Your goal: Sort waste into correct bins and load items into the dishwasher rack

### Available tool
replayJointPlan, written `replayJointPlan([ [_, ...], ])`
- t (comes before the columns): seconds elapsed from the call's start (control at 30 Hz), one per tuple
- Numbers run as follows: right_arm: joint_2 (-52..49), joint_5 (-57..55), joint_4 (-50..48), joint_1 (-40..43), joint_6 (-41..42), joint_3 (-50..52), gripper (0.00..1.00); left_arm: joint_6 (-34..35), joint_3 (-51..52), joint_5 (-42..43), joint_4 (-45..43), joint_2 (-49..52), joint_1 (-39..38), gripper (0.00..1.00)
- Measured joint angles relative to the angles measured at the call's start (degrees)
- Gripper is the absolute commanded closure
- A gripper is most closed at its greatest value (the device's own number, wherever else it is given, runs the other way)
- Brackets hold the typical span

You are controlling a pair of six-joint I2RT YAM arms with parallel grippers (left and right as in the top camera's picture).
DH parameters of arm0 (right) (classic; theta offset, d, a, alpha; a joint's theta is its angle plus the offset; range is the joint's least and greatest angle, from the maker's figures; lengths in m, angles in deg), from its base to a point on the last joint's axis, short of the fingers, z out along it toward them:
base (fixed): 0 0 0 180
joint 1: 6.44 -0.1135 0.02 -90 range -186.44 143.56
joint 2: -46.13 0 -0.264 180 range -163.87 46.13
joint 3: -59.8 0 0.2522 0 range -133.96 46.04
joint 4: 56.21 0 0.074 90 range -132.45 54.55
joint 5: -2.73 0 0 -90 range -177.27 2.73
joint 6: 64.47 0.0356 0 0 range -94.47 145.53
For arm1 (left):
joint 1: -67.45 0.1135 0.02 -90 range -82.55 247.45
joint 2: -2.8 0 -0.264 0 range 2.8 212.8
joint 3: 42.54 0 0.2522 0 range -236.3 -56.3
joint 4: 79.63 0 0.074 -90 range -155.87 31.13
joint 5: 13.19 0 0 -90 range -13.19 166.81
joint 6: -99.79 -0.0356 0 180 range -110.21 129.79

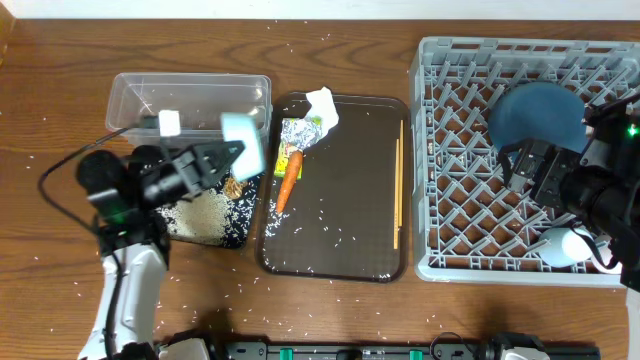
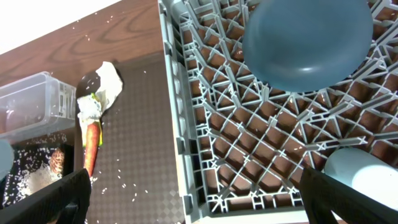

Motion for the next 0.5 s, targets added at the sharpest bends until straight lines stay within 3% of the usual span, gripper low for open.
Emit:
replayJointPlan([
  [0.3,0.02,0.0,1.03,0.0,0.0,0.0,0.01,10.93,-0.37,-20.76,-7.61,1.99,-18.82,0.94],
  [0.5,0.02,0.02,0.92,0.0,0.0,0.0,0.01,13.51,-7.45,-27.26,-14.6,13.73,-31.8,0.94],
])
